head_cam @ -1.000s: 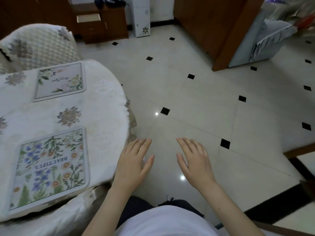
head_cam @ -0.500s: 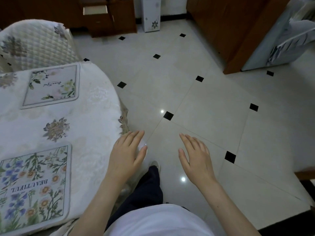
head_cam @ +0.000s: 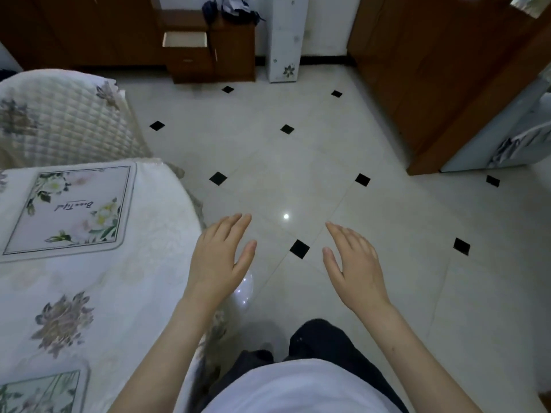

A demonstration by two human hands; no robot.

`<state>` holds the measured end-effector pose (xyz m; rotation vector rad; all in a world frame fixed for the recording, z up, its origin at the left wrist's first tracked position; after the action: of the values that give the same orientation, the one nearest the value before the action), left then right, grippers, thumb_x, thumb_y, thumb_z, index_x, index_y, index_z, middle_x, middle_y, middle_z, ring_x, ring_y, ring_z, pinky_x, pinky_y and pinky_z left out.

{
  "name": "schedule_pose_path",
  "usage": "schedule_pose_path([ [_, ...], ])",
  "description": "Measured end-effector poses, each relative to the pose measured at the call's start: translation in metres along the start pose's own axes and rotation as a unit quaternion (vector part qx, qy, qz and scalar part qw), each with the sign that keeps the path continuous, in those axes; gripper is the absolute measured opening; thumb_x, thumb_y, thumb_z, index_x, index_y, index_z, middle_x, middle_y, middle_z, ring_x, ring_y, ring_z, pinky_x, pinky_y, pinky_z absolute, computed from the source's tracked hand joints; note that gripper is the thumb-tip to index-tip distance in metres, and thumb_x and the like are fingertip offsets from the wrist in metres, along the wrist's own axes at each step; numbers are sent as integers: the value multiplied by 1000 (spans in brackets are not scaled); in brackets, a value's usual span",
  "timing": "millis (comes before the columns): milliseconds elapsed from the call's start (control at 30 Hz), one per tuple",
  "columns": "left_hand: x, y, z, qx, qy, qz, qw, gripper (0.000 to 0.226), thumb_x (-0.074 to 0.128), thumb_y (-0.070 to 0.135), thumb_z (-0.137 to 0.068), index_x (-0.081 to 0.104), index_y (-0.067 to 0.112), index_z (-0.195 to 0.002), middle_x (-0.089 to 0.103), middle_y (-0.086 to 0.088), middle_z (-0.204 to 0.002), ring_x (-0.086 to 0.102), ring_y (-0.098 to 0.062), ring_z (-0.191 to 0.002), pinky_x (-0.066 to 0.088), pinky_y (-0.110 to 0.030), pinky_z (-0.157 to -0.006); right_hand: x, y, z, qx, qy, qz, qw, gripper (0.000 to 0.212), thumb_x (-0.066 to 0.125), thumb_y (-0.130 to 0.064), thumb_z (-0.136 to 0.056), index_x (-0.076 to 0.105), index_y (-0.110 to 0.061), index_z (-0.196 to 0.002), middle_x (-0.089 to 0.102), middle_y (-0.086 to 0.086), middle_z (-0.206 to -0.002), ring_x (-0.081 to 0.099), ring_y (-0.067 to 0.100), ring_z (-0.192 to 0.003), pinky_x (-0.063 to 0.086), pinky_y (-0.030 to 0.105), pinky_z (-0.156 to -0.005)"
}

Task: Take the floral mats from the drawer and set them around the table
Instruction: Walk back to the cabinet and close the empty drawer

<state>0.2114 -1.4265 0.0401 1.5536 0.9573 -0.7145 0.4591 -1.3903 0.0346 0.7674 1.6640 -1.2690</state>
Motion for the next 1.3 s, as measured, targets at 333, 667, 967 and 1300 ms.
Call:
schedule_pose_path([
  [333, 71, -2, -148, -52, -27, -13, 998, 56, 29, 47, -96, 47, 19, -140, 49, 0, -141, 43, -20, -130, 33, -36, -108, 12, 83, -181, -7, -42, -10, 999, 58, 22, -48, -96, 35, -22, -147, 46, -1, -144, 40, 17, -133, 29, 39, -113],
  [667, 76, 14, -348, -97, 37, -41, 994, 53, 31, 45, -97, 46, 18, -140, 50, 0, -140, 43, -20, -130, 38, -42, -105, -22, 126, -394, -93, -63, -15, 994, 56, 25, -46, -96, 37, -23, -145, 49, -3, -141, 39, 15, -130, 24, 32, -111],
  [967, 93, -39, -446, -151, 12, -60, 987, 55, 28, 46, -96, 48, 17, -138, 52, 0, -138, 46, -19, -127, 40, -38, -103, 27, 114, -521, -134, -115, -32, 984, 56, 23, -47, -95, 37, -24, -145, 48, -5, -142, 39, 13, -132, 28, 32, -110],
  [1300, 78, -173, -618, -137, 3, -66, 988, 55, 28, 47, -96, 51, 16, -135, 55, -1, -134, 49, -24, -123, 41, -40, -100, 84, 51, -723, -142, -107, -30, 984, 59, 23, -47, -95, 39, -21, -145, 51, -1, -140, 43, 17, -130, 30, 33, -108],
])
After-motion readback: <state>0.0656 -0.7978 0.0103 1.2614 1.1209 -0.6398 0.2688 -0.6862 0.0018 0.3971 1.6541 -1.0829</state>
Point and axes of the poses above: each hand's wrist, its own z-axis away from the middle knuckle, its own x-axis out of the palm, y = z × x, the point moved 3 cm from there along -z, towards the middle knuckle
